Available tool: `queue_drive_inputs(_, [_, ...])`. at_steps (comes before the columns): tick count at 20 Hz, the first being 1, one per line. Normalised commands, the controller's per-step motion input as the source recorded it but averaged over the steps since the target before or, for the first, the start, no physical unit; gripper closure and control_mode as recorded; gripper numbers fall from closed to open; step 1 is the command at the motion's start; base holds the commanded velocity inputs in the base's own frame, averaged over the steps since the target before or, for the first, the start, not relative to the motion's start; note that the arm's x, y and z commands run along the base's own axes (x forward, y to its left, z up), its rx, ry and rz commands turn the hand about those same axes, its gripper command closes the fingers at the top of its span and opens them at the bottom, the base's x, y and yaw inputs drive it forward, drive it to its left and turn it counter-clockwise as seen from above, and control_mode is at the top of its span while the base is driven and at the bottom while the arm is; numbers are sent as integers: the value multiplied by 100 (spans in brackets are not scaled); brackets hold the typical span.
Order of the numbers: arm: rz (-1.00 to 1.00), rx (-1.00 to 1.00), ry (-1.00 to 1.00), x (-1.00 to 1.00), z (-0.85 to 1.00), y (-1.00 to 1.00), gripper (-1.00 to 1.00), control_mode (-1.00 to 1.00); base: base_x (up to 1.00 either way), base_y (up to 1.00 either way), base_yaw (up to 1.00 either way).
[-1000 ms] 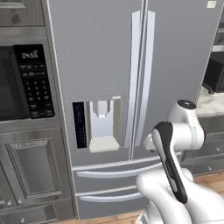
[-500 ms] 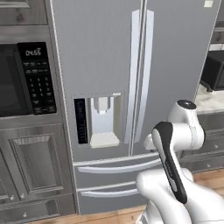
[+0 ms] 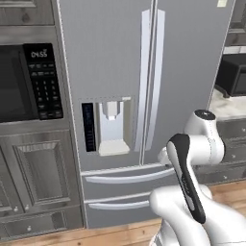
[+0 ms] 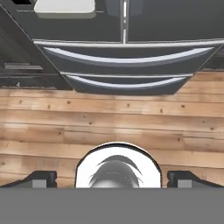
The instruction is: Take the donut and cake from the fridge and place them on the empty tray on the dining counter.
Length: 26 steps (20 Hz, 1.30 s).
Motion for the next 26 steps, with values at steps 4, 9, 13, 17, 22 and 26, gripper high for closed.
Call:
queue_drive_inputs(4, [0, 0, 0, 0, 0, 0, -100, 100, -39, 18, 0])
queue_drive_inputs(9, [0, 0, 0, 0, 0, 0, -100, 100, -40, 14, 0])
queue_drive_inputs(13, [0, 0, 0, 0, 0, 0, -100, 100, -33, 11, 0])
queue_drive_inputs(17, [0, 0, 0, 0, 0, 0, -100, 100, -15, 14, 0])
queue_drive_inputs(22, [0, 0, -4, -2, 8, 1, -100, -100, -2, 1, 0])
queue_drive_inputs(26, [-1, 0, -21, 0, 53, 8, -100, -100, 0, 0, 0])
